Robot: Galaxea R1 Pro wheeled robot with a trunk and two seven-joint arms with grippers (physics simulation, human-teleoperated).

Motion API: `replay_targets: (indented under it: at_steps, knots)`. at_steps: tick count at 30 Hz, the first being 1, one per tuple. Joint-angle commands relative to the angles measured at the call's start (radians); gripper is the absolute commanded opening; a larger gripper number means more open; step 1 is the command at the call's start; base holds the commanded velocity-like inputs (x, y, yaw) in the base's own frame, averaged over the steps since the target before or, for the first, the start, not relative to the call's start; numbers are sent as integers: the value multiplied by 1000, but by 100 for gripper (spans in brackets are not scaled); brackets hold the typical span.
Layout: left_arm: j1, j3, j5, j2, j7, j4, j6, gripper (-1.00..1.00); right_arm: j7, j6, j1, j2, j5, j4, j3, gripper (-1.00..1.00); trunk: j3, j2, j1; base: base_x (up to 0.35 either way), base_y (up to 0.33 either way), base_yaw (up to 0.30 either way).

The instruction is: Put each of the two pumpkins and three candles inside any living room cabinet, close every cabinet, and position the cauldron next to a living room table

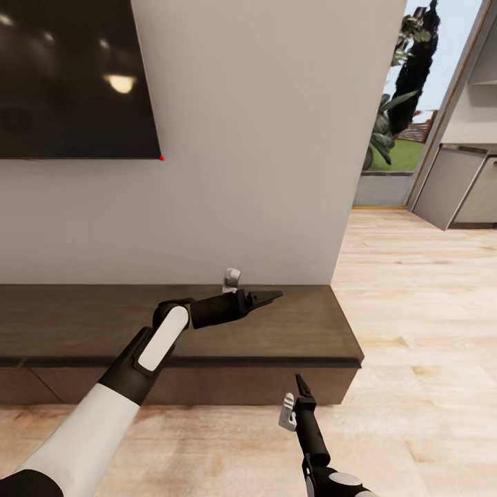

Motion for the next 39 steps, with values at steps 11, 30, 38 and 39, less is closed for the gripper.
replay_targets:
  at_steps: [11,30,38,39]
  knots:
    - [0,-2,0,-1,0,-4,0,100,0,-2,0,0,0,0,0,100,-35,-77,42,0,0,0]
    - [-11,59,-9,-4,9,-77,14,100,0,1,0,5,-1,-11,-1,100,-94,-210,115,0,0,0]
    - [-12,66,-4,-13,9,-82,18,100,0,2,0,4,-1,-10,-1,100,-121,-251,138,0,0,0]
    - [-12,66,-3,-13,9,-82,18,100,0,2,0,4,-1,-10,-1,100,-125,-251,139,0,0,0]
